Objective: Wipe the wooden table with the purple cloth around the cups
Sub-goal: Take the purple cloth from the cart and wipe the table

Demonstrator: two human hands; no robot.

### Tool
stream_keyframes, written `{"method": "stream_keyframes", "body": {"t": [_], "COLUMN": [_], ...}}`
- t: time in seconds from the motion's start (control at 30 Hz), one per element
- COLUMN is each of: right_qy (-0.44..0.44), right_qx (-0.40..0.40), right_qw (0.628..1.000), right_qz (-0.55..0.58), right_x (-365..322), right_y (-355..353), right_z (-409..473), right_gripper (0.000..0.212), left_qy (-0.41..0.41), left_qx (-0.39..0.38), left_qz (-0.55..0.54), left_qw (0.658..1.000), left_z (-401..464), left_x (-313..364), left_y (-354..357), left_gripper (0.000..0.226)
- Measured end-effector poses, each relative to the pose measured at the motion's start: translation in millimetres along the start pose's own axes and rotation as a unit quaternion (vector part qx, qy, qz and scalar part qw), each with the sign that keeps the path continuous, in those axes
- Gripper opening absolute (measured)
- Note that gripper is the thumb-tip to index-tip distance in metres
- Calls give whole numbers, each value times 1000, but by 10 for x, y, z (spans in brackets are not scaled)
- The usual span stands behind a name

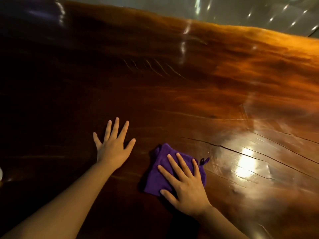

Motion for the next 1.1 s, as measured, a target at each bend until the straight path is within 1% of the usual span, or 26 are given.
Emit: {"method": "stream_keyframes", "body": {"t": [0.07,0.13,0.17,0.33,0.4,0.47,0.57,0.67,0.73,0.8,0.83,0.87,0.9,0.93,0.97,1.0,1.03,1.07,1.1], "right_qy": [84,186,221,323,341,314,218,84,-4,-71,-81,-73,-56,-35,-20,-11,-6,-1,5], "right_qx": [17,42,55,78,80,70,47,71,80,69,66,76,99,119,124,113,98,83,77], "right_qw": [996,981,974,943,936,946,975,994,997,994,992,989,987,986,987,989,991,992,992], "right_qz": [7,19,15,25,36,40,8,-3,10,42,72,101,115,113,105,98,96,96,96], "right_x": [145,372,474,1019,1278,1436,1381,981,595,274,194,175,200,249,296,332,354,359,351], "right_y": [-1,-21,-34,-131,-198,-280,-337,-335,-279,-221,-211,-218,-242,-273,-290,-288,-277,-265,-263], "right_z": [-13,23,79,770,1199,1629,1947,1696,1337,1006,868,755,659,585,530,501,492,495,501], "right_gripper": [66,68,69,70,70,70,67,64,63,63,64,65,65,65,64,64,64,64,63], "left_qy": [14,15,14,23,25,26,28,20,9,-2,12,51,110,176,237,273,282,276,263], "left_qx": [4,19,30,56,66,78,74,50,24,14,36,65,81,71,37,-10,-63,-98,-109], "left_qz": [16,25,30,38,44,46,47,47,33,-23,-65,-98,-114,-114,-105,-94,-84,-79,-84], "left_qw": [1000,999,999,997,997,996,996,997,999,1000,997,992,984,975,965,957,954,953,955], "left_z": [-95,-126,-132,-140,-129,-113,-105,-115,-100,-114,-147,-192,-246,-306,-356,-394,-410,-409,-396], "left_x": [-31,-38,-30,-19,-31,-31,-44,-57,-49,-4,69,183,337,515,682,815,908,953,975], "left_y": [18,22,22,36,52,57,65,62,50,-14,-87,-164,-210,-211,-155,-68,29,103,130], "left_gripper": [66,67,67,66,67,67,67,65,65,65,66,67,69,70,71,70,69,68,65]}}
Point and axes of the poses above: each hand's wrist, its own z-axis towards the middle knuckle, its own y-axis out of the palm, x = y × z, the point moved 7 cm from there along z, towards the middle knuckle, and after that the axes turned 8 degrees about -z, right-handed, at the moved point
